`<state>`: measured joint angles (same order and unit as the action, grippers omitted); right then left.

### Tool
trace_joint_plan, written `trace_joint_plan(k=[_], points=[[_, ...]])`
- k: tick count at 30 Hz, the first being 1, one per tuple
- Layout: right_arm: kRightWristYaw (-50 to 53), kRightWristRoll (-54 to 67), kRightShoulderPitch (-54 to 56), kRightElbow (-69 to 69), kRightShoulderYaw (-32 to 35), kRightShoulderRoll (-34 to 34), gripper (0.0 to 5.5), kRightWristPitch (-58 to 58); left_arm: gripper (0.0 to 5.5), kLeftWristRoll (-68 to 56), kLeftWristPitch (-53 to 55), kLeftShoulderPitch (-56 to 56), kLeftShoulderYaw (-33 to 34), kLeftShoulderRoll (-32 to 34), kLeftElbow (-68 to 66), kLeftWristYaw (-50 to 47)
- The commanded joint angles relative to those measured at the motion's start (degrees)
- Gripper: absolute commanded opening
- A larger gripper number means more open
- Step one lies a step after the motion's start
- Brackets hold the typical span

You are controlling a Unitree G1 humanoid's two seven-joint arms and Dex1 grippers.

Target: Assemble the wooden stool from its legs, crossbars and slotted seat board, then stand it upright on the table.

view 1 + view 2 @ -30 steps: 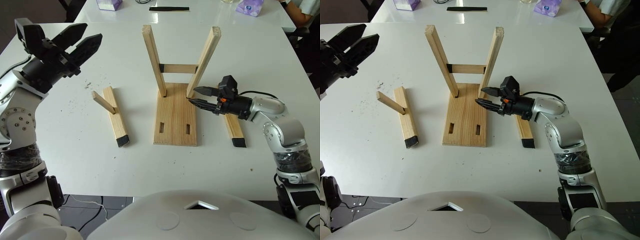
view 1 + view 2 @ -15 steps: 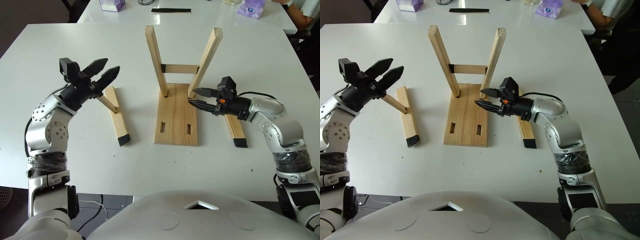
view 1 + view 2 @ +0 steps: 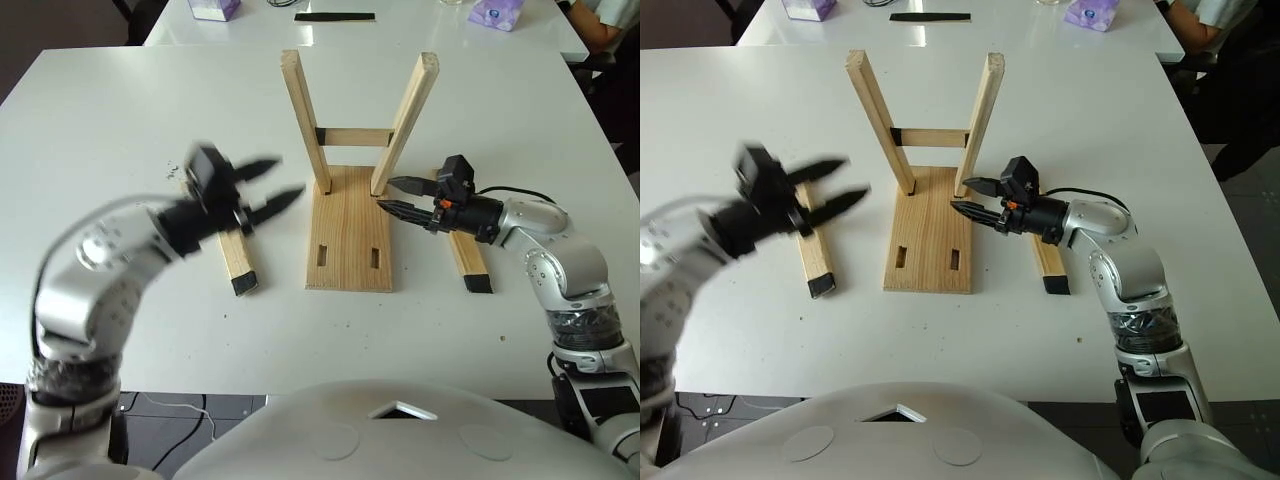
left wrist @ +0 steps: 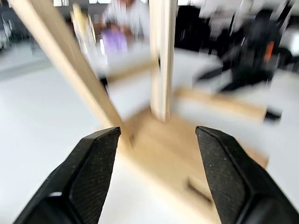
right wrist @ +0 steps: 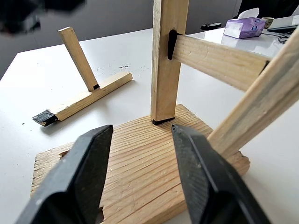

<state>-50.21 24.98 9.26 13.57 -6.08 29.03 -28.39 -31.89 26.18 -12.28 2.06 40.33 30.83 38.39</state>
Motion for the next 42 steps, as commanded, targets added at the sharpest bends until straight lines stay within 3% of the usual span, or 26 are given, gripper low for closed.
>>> trace_joint_plan(k=[1, 5, 15, 21, 23, 28, 32, 37, 42], points=[[1.2, 1.1, -1.7, 1.7, 1.6, -0.1, 2.31, -0.5, 3.0, 16.2, -10.8, -10.9, -7.7, 1.1, -9.8, -1.1], [1.8, 0.8, -1.8, 1.9, 1.5, -0.6, 2.31, -0.4, 3.0, 21.9, -15.2, -13.6, -8.2, 2.6, -13.8, -0.3], [4.0, 0.2, -7.1, 4.4, 2.5, -0.6, 2.31, 0.2, 3.0, 17.0, -16.1, -16.0, 9.5, 11.8, -11.1, 8.6], [4.3, 0.2, -8.6, 5.2, 3.8, 0.4, 2.31, 0.2, 3.0, 12.1, -3.6, -8.9, 18.3, 13.2, -2.7, 5.6], [4.4, 0.3, -8.5, 5.4, 4.0, 0.5, 2.31, 0.1, 3.0, 12.2, 0.5, -8.2, 18.2, 13.0, -3.0, 4.7], [3.5, -0.3, -6.4, 3.5, 3.5, 1.0, 2.31, 0.5, 3.76, 14.2, 7.0, -10.3, 14.9, 8.5, -6.7, 0.2], [2.6, -0.3, -5.7, 2.9, 3.6, 1.5, 2.31, 0.7, 3.76, 12.5, 10.6, -10.3, 15.6, 3.9, -7.4, -2.6], [1.9, -0.7, -4.7, 1.7, 3.3, 1.6, 2.31, 1.0, 3.76, 13.2, 10.6, -8.9, 13.2, 0.3, -11.1, -3.5], [1.5, -1.3, -3.2, 0.6, 2.3, 1.2, 2.31, 1.6, 3.76, 17.4, 4.1, -6.9, 7.8, -2.9, -17.9, -5.1]])
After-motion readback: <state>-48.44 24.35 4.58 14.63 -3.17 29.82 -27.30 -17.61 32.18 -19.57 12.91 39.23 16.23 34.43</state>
